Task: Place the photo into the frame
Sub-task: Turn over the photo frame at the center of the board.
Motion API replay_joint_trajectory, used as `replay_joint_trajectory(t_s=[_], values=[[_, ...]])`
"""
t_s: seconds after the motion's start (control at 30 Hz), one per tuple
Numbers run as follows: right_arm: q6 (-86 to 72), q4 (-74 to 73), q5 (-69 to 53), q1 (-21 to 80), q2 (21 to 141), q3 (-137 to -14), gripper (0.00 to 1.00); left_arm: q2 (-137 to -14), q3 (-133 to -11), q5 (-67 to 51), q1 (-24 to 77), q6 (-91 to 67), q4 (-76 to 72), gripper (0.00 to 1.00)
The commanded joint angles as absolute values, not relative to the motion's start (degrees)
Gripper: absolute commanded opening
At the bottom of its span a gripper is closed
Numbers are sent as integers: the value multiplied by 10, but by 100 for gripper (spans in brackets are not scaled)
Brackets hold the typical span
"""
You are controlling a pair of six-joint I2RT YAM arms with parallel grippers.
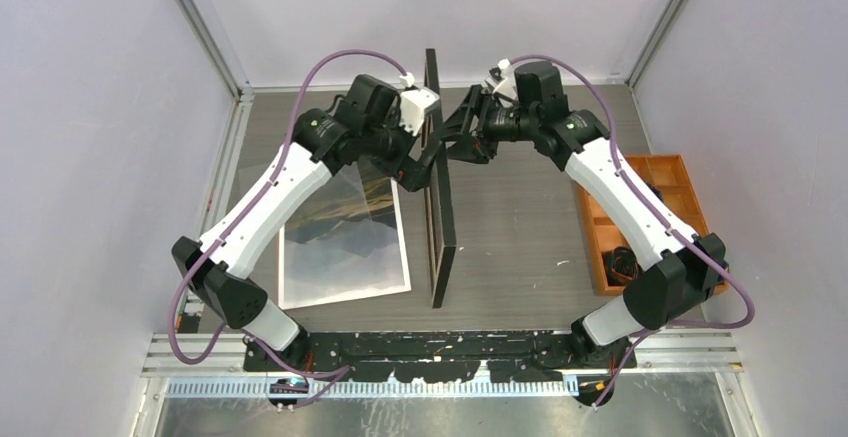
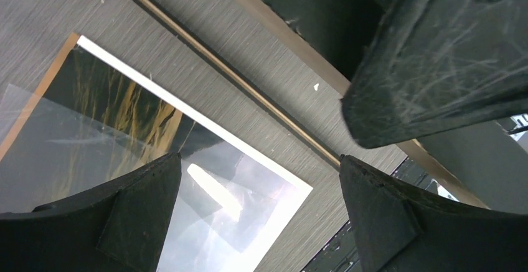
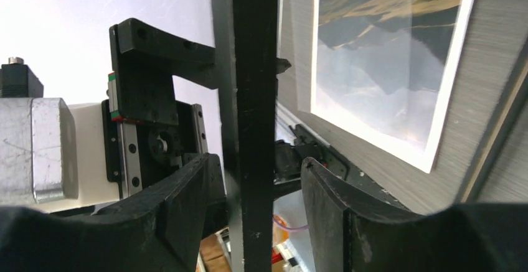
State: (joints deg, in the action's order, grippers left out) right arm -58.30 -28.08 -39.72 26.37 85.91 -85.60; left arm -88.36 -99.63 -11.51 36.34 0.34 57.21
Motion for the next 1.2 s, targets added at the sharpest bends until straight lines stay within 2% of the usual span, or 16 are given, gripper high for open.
replay_joint_trajectory(t_s=[0.0,0.2,0.4,0.6,0.83,1.07,1.17], values=[[-498,-403,-357,260,854,-935,60,-894,-1042,-101,381,-11,558,100],[-417,-542,-267,259,867,-1016,52,-898,-1050,-78,381,17,572,100],[-355,-633,-179,259,868,-1045,36,-873,-956,-63,339,41,559,100],[-299,-707,-83,259,858,-1038,30,-879,-863,-47,275,71,523,100],[-255,-741,33,258,836,-994,24,-901,-816,-38,263,75,492,100],[-242,-711,59,259,827,-918,11,-916,-818,-36,257,72,500,99],[-236,-700,70,264,842,-904,8,-909,-809,-40,243,72,497,99]])
